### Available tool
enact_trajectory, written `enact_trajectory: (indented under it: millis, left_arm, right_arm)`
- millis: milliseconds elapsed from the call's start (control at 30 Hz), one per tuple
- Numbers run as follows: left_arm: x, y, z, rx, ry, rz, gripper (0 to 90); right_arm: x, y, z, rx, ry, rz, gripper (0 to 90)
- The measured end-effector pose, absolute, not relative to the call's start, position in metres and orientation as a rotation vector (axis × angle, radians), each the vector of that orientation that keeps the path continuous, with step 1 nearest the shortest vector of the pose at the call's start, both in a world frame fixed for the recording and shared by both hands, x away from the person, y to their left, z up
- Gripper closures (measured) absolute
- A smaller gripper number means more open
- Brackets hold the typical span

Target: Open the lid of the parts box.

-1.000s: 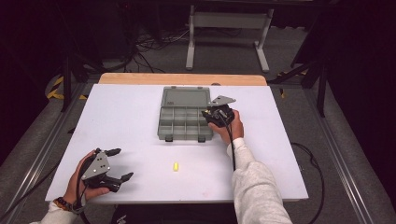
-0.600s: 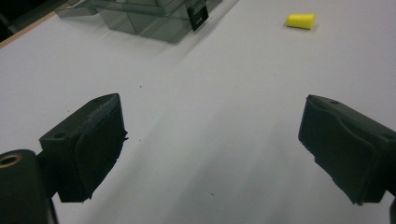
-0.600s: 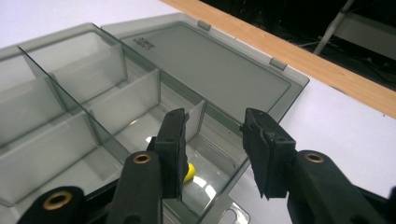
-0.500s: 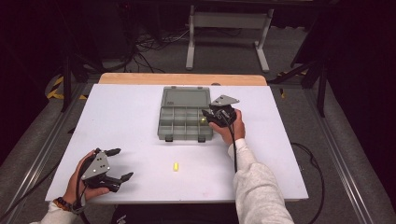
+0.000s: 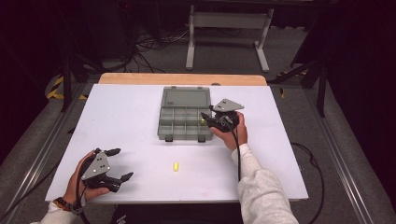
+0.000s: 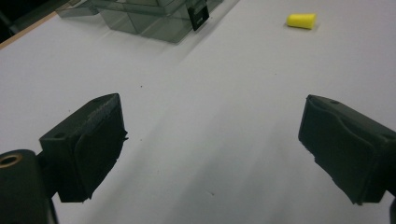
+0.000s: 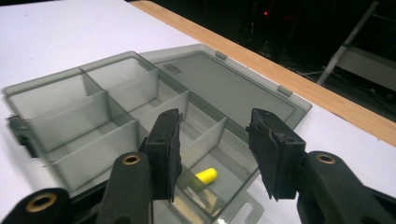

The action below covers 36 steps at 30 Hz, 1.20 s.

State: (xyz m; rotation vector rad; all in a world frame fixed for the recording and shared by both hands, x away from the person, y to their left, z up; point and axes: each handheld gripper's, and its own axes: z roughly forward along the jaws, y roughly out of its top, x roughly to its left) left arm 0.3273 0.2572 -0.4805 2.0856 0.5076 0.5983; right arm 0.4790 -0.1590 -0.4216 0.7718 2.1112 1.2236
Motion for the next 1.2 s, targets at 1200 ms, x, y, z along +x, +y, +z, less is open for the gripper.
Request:
enact_trajectory:
  millis: [1200]
  left_arm:
    - [0.326,0.257,-0.479,2.086,0.503,0.61,8.1]
  right_arm:
    - [0.394,-0.128,-0.441,0.443,2.295,1.31,30.1]
